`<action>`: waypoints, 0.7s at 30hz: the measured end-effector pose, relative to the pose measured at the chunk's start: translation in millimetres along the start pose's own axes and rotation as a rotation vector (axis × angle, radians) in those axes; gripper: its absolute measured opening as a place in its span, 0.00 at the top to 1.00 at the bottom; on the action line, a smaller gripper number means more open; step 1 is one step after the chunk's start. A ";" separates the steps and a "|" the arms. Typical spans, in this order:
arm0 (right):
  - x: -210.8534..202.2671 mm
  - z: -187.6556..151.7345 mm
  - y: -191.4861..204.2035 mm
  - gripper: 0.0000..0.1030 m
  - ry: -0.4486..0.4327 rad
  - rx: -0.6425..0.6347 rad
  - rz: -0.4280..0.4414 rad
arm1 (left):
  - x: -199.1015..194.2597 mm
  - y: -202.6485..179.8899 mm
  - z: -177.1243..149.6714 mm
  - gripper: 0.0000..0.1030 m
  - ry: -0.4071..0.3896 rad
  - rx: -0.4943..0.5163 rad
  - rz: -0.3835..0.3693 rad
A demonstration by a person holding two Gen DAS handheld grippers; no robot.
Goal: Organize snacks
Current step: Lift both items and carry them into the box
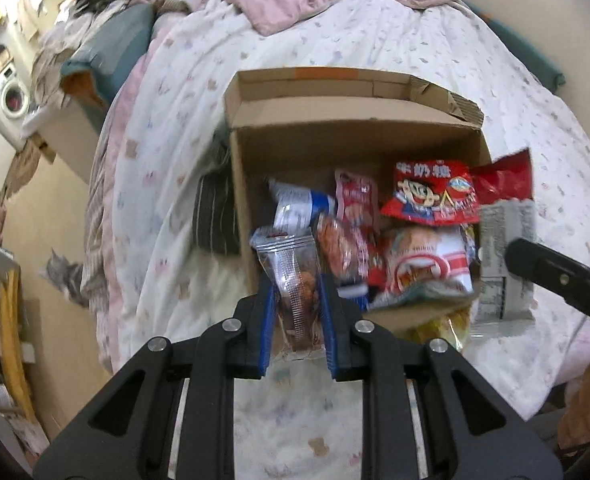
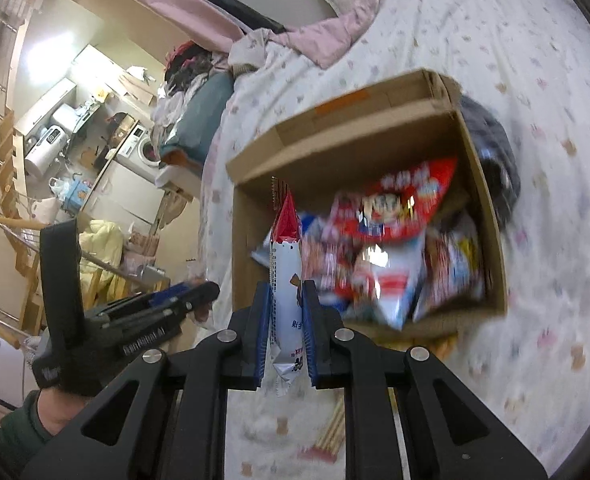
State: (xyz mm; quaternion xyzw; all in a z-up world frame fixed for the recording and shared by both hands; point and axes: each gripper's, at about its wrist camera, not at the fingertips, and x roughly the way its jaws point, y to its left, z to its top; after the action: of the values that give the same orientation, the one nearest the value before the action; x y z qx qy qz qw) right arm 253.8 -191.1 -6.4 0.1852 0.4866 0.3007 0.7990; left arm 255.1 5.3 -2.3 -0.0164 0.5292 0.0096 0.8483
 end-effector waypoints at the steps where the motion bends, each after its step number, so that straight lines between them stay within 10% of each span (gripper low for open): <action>1: 5.1 5.9 -2.5 0.84 0.001 -0.001 -0.005 | 4.3 -0.5 2.7 0.83 -0.003 -0.006 -0.004; 21: 68.6 11.3 -28.8 0.84 -0.004 -0.007 -0.043 | 46.5 -11.5 19.5 0.82 -0.047 0.032 -0.010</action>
State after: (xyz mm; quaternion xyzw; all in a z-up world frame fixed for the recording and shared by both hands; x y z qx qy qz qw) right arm 296.2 -167.4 -63.8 0.1722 0.4878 0.2848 0.8070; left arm 293.4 -5.5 -35.4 -0.0053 0.5092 -0.0026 0.8606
